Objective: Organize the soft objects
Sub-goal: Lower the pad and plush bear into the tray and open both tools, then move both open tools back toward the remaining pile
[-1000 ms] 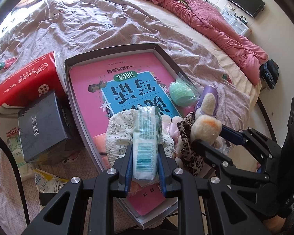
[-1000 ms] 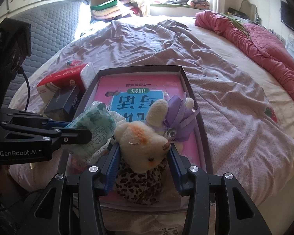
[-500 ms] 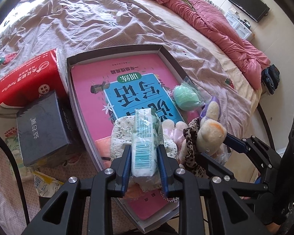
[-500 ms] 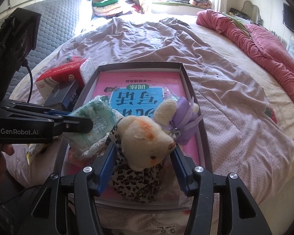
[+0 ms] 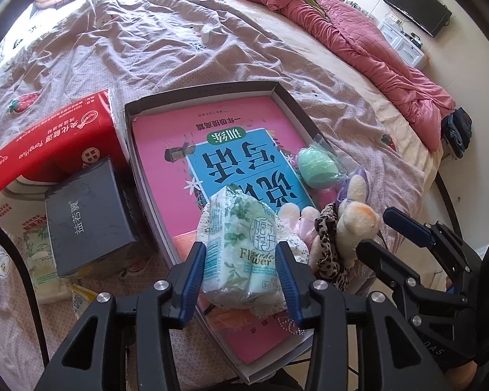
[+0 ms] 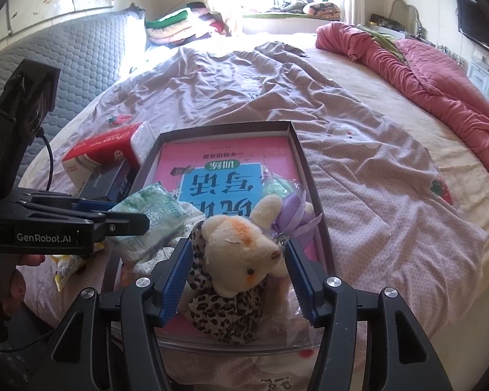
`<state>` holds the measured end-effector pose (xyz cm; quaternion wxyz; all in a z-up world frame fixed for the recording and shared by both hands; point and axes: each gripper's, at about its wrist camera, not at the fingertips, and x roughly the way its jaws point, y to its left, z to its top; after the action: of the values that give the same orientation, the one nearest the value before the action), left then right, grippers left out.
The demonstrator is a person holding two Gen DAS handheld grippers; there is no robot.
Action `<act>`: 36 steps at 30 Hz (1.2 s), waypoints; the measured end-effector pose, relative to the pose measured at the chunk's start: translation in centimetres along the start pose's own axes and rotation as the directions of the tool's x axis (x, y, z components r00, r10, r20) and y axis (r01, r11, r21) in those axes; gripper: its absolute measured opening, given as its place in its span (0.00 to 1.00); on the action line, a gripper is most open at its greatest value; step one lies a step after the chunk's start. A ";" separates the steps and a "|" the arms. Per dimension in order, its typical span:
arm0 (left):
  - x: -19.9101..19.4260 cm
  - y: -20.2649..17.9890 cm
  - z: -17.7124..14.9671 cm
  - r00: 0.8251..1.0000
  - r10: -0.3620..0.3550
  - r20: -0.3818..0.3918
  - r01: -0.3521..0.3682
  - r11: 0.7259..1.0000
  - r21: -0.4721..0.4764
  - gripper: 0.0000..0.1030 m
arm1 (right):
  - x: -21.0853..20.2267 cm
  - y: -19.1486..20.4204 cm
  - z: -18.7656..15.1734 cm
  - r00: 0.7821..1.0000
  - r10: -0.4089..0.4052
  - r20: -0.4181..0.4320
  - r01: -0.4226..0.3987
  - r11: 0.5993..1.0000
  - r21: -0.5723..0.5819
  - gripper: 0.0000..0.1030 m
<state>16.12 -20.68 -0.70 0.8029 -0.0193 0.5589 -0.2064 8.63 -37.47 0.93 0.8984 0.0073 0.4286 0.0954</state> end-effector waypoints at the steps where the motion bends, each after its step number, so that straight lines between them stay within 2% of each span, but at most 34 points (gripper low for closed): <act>1: -0.1 0.0 0.0 1.000 0.001 0.002 -0.001 1.000 0.002 0.44 | -0.1 0.0 0.0 1.000 -0.003 0.002 0.003 1.000 0.002 0.59; 6: -0.6 -0.3 0.0 1.000 0.001 0.011 -0.001 1.000 0.011 0.47 | -0.5 -0.1 0.2 1.000 -0.008 0.008 0.008 1.000 0.010 0.60; 9: -1.1 -0.5 -0.1 1.000 -0.002 0.022 0.002 1.000 0.014 0.52 | -0.7 -0.2 0.2 1.000 -0.017 0.013 0.017 1.000 0.015 0.69; 28: -3.3 -1.7 -0.4 0.998 0.016 0.063 -0.019 0.998 0.055 0.62 | -2.3 -0.5 0.5 0.999 -0.031 0.044 0.029 0.998 0.050 0.71; 36: -5.8 -0.8 -1.0 0.994 0.023 0.111 -0.027 0.999 0.029 0.65 | -3.5 1.1 1.3 0.997 -0.012 0.075 0.011 1.000 0.011 0.71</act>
<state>13.32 -19.15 4.25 0.8353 -0.0115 0.5106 -0.2035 7.30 -36.88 4.52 0.9145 0.0131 0.3948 0.0876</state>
